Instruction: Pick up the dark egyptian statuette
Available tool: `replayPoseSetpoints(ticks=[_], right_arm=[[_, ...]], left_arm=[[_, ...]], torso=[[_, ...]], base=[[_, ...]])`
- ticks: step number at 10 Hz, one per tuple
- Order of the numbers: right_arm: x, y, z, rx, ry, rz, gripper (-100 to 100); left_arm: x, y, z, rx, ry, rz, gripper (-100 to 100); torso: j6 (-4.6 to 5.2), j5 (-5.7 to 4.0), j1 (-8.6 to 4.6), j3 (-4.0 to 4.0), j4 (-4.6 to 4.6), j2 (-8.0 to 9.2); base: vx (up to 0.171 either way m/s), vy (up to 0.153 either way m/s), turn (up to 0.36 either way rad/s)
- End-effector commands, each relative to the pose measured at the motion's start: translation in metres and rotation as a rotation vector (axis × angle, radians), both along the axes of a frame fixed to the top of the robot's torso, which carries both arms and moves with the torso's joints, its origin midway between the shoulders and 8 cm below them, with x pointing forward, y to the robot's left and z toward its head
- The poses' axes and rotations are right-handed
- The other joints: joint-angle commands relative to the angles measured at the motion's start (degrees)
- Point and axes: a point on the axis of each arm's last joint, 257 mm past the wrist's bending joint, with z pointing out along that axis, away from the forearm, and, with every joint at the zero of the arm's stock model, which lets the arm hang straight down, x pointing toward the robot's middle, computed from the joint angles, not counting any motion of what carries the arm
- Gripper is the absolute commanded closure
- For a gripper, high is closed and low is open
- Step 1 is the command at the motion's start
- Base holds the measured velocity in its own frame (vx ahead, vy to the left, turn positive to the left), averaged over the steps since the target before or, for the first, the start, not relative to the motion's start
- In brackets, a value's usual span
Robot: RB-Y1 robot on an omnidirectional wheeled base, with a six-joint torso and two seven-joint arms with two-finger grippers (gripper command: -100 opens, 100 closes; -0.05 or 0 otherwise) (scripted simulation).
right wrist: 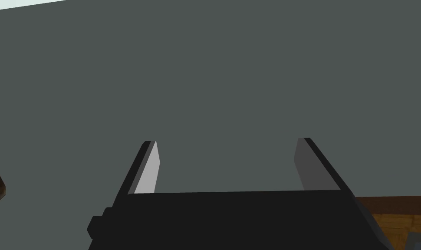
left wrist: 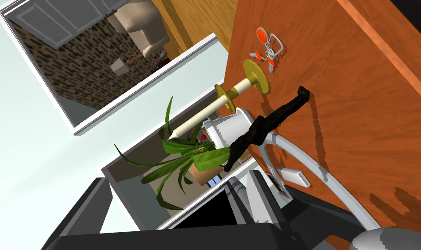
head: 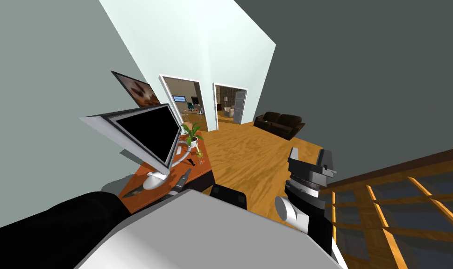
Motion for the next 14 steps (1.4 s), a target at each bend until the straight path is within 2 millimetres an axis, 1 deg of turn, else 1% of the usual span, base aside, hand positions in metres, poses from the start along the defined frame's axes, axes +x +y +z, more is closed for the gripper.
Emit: replayPoseSetpoints(ticks=[1,2,3,4,5,6,7,8,9,11,14], right_arm=[[0.000,0.000,0.000,0.000,0.000,0.000,0],[0.000,0.000,0.000,0.000,0.000,0.000,0],[0.000,0.000,0.000,0.000,0.000,0.000,0],[0.000,0.000,0.000,0.000,0.000,0.000,0],[0.000,0.000,0.000,0.000,0.000,0.000,0],[0.000,0.000,0.000,0.000,0.000,0.000,0],[0.000,0.000,0.000,0.000,0.000,0.000,0],[0.000,0.000,0.000,0.000,0.000,0.000,0],[0.000,0.000,0.000,0.000,0.000,0.000,0],[0.000,0.000,0.000,0.000,0.000,0.000,0],[0.000,0.000,0.000,0.000,0.000,0.000,0]], left_arm=[[-0.013,0.005,-0.014,-0.002,0.038,0.012,-100],[-0.037,0.015,-0.031,-0.003,0.099,0.032,-100],[-0.037,0.015,-0.031,-0.003,0.099,0.032,-100],[-0.059,0.023,-0.045,-0.001,0.152,0.049,-100],[-0.061,0.024,-0.047,-0.002,0.158,0.052,-100],[-0.086,0.033,-0.061,-0.001,0.216,0.071,-100],[-0.108,0.042,-0.071,0.002,0.265,0.089,-100],[-0.111,0.042,-0.074,0.001,0.272,0.092,-100],[-0.132,0.051,-0.081,0.005,0.317,0.108,-100],[-0.185,0.070,-0.099,0.012,0.428,0.151,-100],[-0.251,0.097,-0.109,0.029,0.559,0.208,-100]], torso=[[0.00,0.00,0.00,0.00,0.00,0.00],[0.00,0.00,0.01,0.02,0.00,0.06],[0.00,-0.02,-0.09,0.02,0.00,0.04],[0.00,-0.02,-0.06,0.04,0.01,0.09],[0.00,-0.01,-0.06,0.01,0.00,0.03],[0.01,-0.01,-0.01,0.03,0.01,0.08],[0.00,0.01,0.08,0.01,0.00,0.02],[0.00,-0.01,-0.06,-0.10,-0.04,-0.18],[0.01,-0.02,-0.06,-0.08,-0.04,-0.11],[0.02,0.03,0.13,-0.16,-0.06,-0.28],[0.01,0.00,0.04,-0.23,-0.09,-0.38]], base=[[0.129,-0.040,-0.004],[0.140,-0.076,-0.014],[0.122,-0.058,0.004],[0.147,-0.058,-0.016],[0.122,-0.046,-0.001],[0.151,-0.016,-0.016],[0.222,-0.063,-0.032],[0.174,-0.062,0.005],[0.168,-0.010,-0.015],[0.259,-0.021,-0.035],[0.257,-0.030,-0.028]])
